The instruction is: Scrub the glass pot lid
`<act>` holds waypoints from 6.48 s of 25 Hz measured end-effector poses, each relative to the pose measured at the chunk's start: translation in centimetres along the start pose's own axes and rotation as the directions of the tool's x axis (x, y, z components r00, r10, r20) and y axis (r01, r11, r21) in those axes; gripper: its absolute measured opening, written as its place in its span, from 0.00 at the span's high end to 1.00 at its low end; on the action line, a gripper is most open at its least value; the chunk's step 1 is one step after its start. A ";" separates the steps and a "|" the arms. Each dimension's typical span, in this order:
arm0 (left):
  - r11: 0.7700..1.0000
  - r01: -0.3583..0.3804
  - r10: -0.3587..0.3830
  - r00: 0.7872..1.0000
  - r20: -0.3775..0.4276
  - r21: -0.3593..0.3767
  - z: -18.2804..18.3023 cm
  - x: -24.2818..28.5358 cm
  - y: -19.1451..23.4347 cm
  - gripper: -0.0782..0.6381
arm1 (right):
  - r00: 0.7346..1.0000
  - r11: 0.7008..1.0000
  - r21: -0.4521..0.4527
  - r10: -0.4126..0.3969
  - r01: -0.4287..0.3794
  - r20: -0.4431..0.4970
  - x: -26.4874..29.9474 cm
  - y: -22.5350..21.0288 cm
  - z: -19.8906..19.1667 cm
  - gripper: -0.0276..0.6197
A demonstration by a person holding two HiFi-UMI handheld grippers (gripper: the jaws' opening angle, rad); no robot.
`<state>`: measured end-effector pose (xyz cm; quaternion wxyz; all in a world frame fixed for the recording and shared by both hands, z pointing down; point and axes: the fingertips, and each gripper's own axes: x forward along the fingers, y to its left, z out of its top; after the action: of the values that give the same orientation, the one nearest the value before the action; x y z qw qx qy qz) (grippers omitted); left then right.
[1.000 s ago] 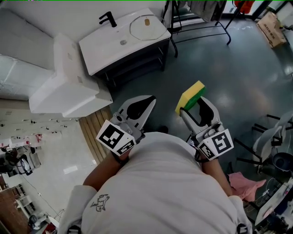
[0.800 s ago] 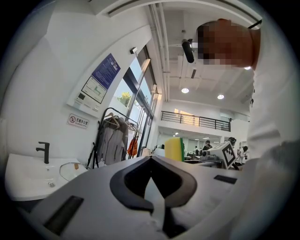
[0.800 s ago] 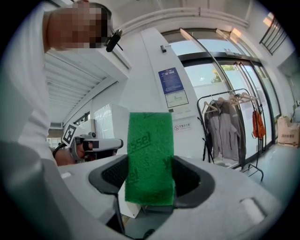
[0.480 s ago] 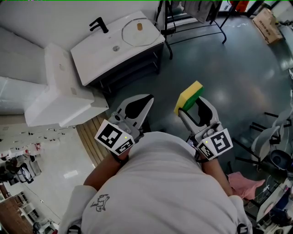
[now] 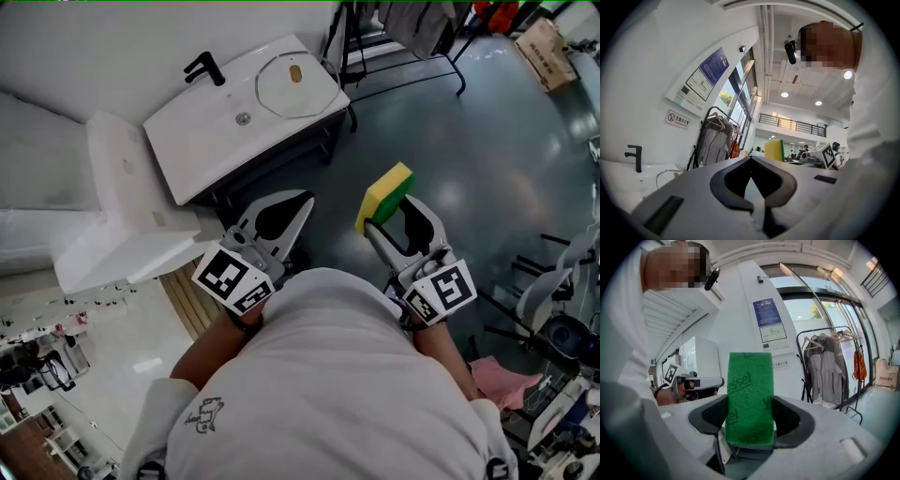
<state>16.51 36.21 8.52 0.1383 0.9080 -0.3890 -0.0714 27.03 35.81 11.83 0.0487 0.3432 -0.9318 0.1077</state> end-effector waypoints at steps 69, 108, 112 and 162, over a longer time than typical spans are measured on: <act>0.893 -0.290 0.191 0.936 -0.294 -0.344 -10.6 14.2 49.6 0.68 | 0.904 0.979 0.110 0.202 -0.173 -0.377 41.8 -24.2 -7.5 0.51; 0.431 -0.081 -0.183 0.967 -0.175 -0.899 -31.6 15.6 65.6 0.63 | 0.556 0.863 -0.207 0.098 -0.460 -0.825 55.7 -20.5 -28.4 0.51; 0.407 -0.028 -0.220 0.967 -0.128 -0.913 -31.2 16.0 64.9 0.65 | 0.540 0.834 -0.245 0.073 -0.494 -0.839 58.1 -19.0 -29.1 0.51; 0.367 -0.020 -0.297 0.945 -0.138 -0.930 -32.0 16.2 64.5 0.78 | 0.235 0.523 -0.238 -0.073 -0.818 -0.969 50.8 -27.5 -32.5 0.52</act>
<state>-9.03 -11.81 58.37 0.6669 0.7059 -0.1801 -0.1567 6.84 -8.97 56.39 0.6570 -0.1046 -0.7399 -0.0992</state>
